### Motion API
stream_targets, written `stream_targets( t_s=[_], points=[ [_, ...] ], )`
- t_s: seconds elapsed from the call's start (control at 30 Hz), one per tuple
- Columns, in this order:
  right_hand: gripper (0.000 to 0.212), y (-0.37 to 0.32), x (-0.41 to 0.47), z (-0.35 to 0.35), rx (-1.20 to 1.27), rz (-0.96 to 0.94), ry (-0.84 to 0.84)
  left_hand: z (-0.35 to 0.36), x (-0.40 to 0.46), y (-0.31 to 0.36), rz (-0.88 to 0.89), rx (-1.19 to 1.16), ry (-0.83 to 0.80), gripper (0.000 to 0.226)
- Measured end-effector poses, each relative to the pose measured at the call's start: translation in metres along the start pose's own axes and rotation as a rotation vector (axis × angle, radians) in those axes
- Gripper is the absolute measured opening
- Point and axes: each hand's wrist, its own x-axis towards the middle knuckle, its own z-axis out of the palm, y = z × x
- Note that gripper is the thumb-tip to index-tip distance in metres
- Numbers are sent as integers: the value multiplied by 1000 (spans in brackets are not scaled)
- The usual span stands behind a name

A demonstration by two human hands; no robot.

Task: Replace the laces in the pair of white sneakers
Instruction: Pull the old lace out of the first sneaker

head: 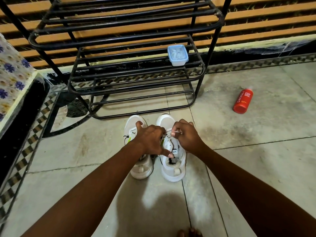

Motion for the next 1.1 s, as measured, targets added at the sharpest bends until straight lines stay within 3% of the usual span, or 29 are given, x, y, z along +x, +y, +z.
stream_targets(
  t_s=[0.13,0.2,0.27,0.33,0.43,0.5,0.57,0.67,0.77,0.83,0.87,0.93,1.0,1.1],
  points=[
    [23,5,-7,6,500,229,220,0,1,2,-1,6,-10,102],
    [22,4,-5,5,644,393,197,0,0,4,0,5,-9,103],
    [22,1,-4,1,738,443,92,0,-1,5,-2,6,-7,105],
    [21,2,-1,-8,526,294,3,0,-1,6,-4,8,-9,105],
    [22,13,2,-15,-294,-114,-170,2,0,7,0,20,-11,105],
    [20,13,5,-14,-455,-208,-208,3,3,7,10,30,-15,106],
    [19,10,10,-13,-451,-260,-222,3,6,7,17,42,-14,106],
    [27,15,10,-17,-137,-225,-59,5,9,6,18,36,-11,105],
    [27,20,2,-9,352,154,228,4,8,5,17,6,-14,105],
    [29,17,0,-4,693,467,280,3,7,4,19,1,-27,107],
    [31,18,-2,-5,686,480,273,4,6,5,18,1,-32,108],
    [37,27,-7,-7,332,232,205,5,7,4,23,15,-30,108],
    [27,27,-6,-17,-8,-31,75,6,7,4,17,10,-21,108],
    [17,21,-2,-31,137,-71,105,7,6,5,19,-11,-17,109]
  ],
)
